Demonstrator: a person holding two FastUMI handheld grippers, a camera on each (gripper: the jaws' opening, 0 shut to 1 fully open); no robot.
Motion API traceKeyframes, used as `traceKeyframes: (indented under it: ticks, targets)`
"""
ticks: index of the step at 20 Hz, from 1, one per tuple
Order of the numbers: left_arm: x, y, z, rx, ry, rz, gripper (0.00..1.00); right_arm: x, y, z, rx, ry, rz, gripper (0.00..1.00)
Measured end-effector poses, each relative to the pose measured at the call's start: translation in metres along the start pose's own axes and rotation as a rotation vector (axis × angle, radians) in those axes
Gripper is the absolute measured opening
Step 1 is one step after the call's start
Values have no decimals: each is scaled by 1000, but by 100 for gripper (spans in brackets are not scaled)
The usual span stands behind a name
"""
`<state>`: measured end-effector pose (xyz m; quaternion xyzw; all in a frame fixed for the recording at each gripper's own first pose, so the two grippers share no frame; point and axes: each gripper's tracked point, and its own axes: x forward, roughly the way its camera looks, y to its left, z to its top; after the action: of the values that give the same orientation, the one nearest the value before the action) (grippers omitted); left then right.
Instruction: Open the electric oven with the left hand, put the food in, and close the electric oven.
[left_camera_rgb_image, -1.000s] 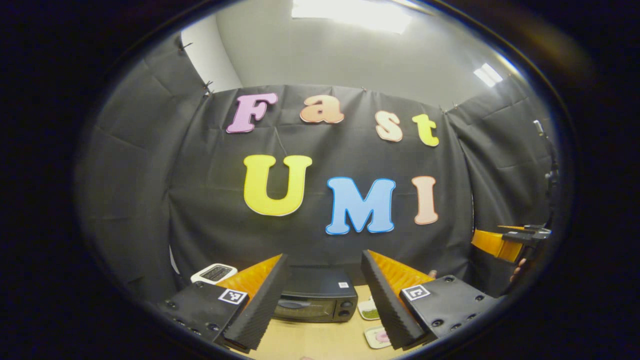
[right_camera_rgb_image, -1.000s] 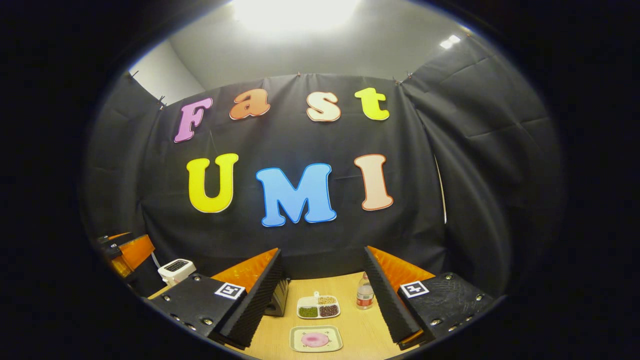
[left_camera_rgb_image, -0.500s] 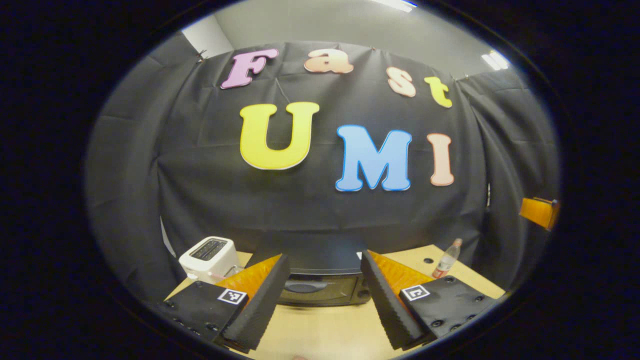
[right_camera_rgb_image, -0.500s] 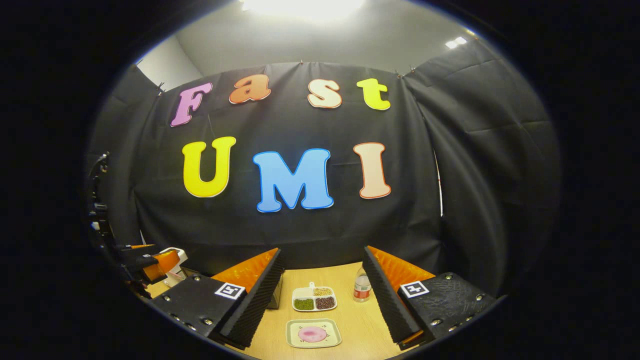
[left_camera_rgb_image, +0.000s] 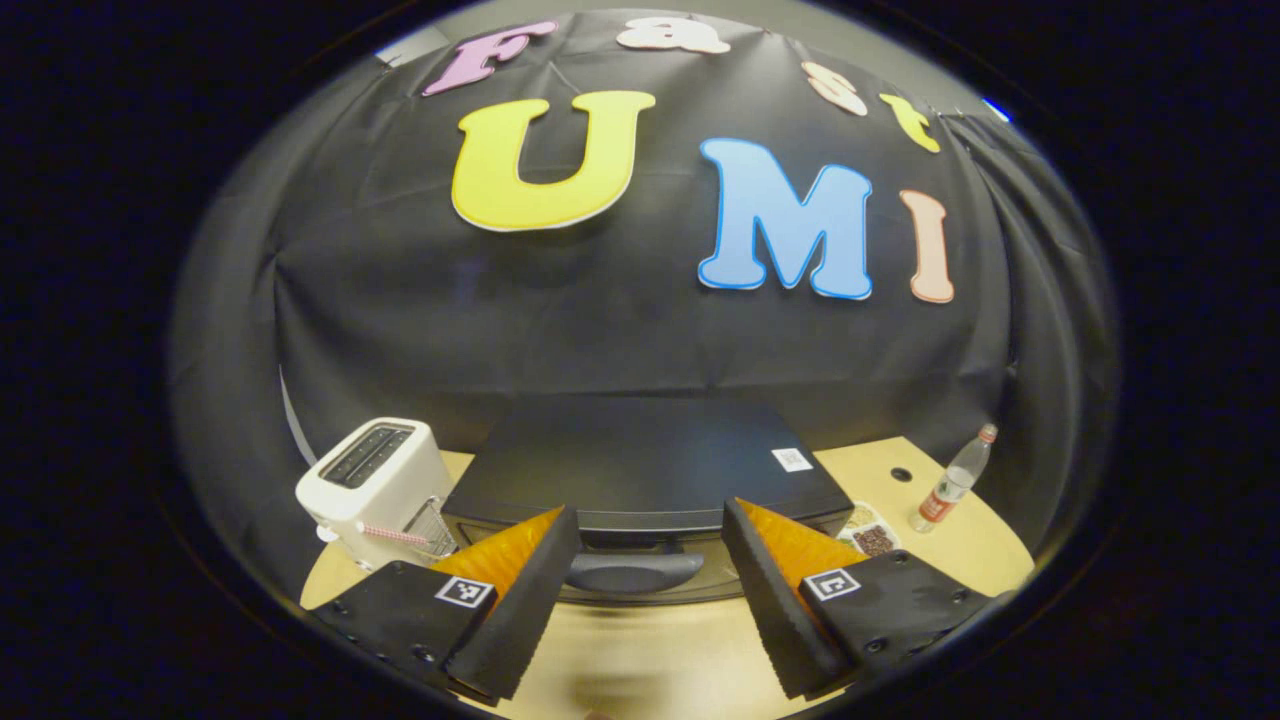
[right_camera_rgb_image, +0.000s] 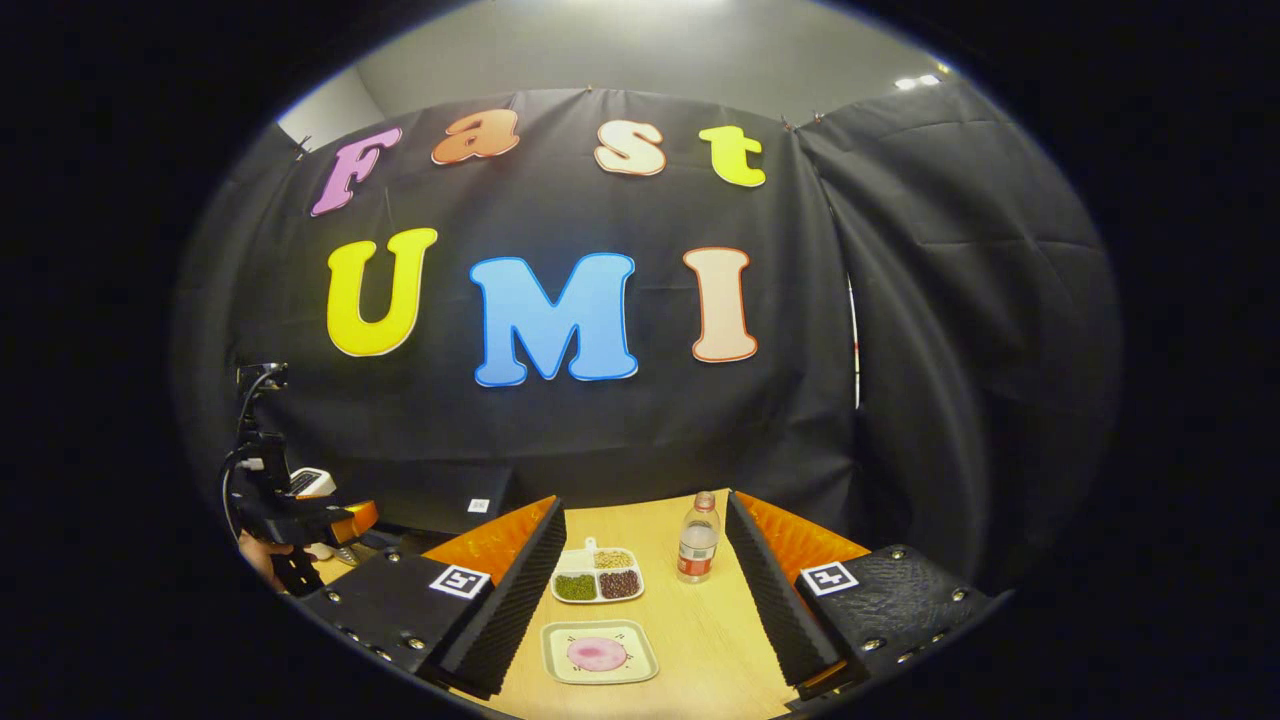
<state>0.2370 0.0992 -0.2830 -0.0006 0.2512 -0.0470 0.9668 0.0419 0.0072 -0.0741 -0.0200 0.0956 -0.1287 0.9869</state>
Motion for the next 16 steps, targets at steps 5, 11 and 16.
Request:
traceKeyframes:
  ticks: [5,11,16]
  targets:
    - [33,13,-32,20,79,27,97,3,-6,1,0,9,-41,94]
    - [38,13,-40,45,82,34,100,5,4,0,-9,15,-29,97]
    - [25,14,-46,42,85,34,100,4,19,3,-18,4,15,97]
